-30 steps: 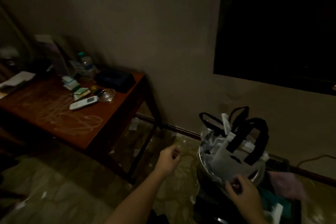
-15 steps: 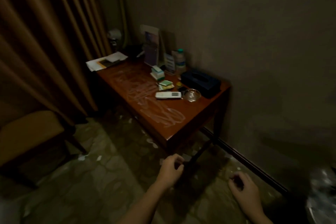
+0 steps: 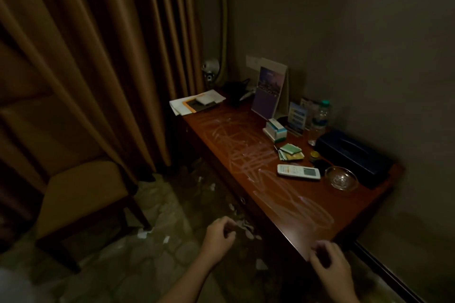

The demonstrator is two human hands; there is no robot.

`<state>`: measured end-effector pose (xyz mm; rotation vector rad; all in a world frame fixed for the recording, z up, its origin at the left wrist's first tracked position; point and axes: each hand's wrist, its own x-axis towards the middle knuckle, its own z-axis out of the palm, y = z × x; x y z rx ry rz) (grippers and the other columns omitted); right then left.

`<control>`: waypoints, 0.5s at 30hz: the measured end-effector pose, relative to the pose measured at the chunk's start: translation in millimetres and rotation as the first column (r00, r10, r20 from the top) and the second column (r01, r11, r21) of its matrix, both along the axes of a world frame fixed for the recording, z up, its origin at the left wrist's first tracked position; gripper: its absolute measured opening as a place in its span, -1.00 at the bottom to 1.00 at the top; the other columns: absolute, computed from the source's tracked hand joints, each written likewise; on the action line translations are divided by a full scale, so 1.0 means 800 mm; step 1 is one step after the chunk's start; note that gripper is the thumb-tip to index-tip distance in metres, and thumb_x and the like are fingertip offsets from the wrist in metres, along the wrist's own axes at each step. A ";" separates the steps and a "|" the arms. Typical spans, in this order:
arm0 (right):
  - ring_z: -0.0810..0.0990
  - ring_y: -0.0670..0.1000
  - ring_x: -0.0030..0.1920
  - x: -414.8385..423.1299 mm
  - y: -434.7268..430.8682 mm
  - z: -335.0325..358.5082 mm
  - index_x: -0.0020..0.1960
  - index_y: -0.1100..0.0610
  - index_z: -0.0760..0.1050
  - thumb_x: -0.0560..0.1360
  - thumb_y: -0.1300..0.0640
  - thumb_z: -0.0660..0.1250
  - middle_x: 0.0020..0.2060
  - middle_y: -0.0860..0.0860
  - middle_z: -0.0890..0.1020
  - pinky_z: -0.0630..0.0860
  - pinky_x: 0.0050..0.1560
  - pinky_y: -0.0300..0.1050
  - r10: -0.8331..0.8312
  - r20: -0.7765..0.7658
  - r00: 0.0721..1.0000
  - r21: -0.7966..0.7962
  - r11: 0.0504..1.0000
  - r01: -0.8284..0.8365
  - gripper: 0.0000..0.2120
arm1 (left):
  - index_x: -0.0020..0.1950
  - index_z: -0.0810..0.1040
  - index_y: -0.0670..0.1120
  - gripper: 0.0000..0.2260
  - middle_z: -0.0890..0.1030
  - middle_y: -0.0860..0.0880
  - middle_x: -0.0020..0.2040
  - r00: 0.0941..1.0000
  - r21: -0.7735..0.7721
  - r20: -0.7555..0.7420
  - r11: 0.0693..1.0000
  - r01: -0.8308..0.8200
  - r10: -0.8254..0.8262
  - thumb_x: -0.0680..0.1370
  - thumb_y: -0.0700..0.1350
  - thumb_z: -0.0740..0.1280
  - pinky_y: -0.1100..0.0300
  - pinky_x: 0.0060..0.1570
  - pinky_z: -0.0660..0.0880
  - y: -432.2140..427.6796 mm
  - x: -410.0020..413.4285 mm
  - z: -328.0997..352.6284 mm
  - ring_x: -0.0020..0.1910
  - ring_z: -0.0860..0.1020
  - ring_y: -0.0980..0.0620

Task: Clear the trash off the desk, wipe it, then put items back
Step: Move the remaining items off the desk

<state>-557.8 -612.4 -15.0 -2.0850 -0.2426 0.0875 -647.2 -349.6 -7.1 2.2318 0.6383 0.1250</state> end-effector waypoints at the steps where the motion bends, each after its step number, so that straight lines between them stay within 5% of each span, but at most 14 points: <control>1: 0.49 -0.08 -0.26 0.013 0.020 0.001 -0.23 -0.03 0.49 0.36 0.42 0.44 -0.21 0.02 0.53 0.37 -0.20 -0.48 0.015 -0.011 1.000 0.011 1.000 -0.015 -0.65 | 0.01 0.54 -0.07 -0.88 0.54 0.02 0.00 1.000 0.003 -0.001 1.000 -0.003 0.003 0.51 -0.23 0.35 0.53 -0.16 0.37 0.016 0.010 0.000 -0.09 0.51 0.19; 10: 0.48 -0.07 -0.31 0.140 0.177 -0.018 -0.29 -0.07 0.53 0.32 0.41 0.44 -0.27 0.01 0.54 0.41 -0.39 -0.30 0.061 -0.058 0.996 -0.010 0.998 -0.062 -0.64 | -0.04 0.50 -0.03 -0.86 0.53 0.00 -0.02 0.999 -0.017 -0.016 0.999 -0.039 0.039 0.51 -0.27 0.34 0.51 -0.17 0.38 0.163 0.123 0.006 -0.16 0.50 0.22; 13: 0.53 -0.13 -0.31 0.170 0.209 -0.023 -0.19 -0.22 0.53 0.34 0.13 0.46 -0.21 -0.10 0.58 0.48 -0.27 -0.32 0.158 -0.096 0.983 -0.118 0.979 -0.169 -0.75 | -0.06 0.49 0.00 -0.83 0.50 0.03 -0.04 0.996 -0.012 -0.066 0.998 -0.058 0.057 0.51 -0.28 0.32 0.49 -0.21 0.37 0.203 0.140 0.002 -0.21 0.49 0.23; 15: 0.54 -0.07 -0.36 0.196 0.243 -0.021 -0.25 -0.22 0.55 0.29 0.14 0.48 -0.25 -0.10 0.59 0.50 -0.37 -0.35 0.127 -0.085 0.988 -0.113 0.984 -0.136 -0.74 | -0.08 0.48 0.02 -0.81 0.50 0.03 -0.05 0.996 -0.023 -0.062 0.997 -0.073 0.071 0.51 -0.29 0.31 0.48 -0.25 0.37 0.234 0.163 0.001 -0.26 0.48 0.23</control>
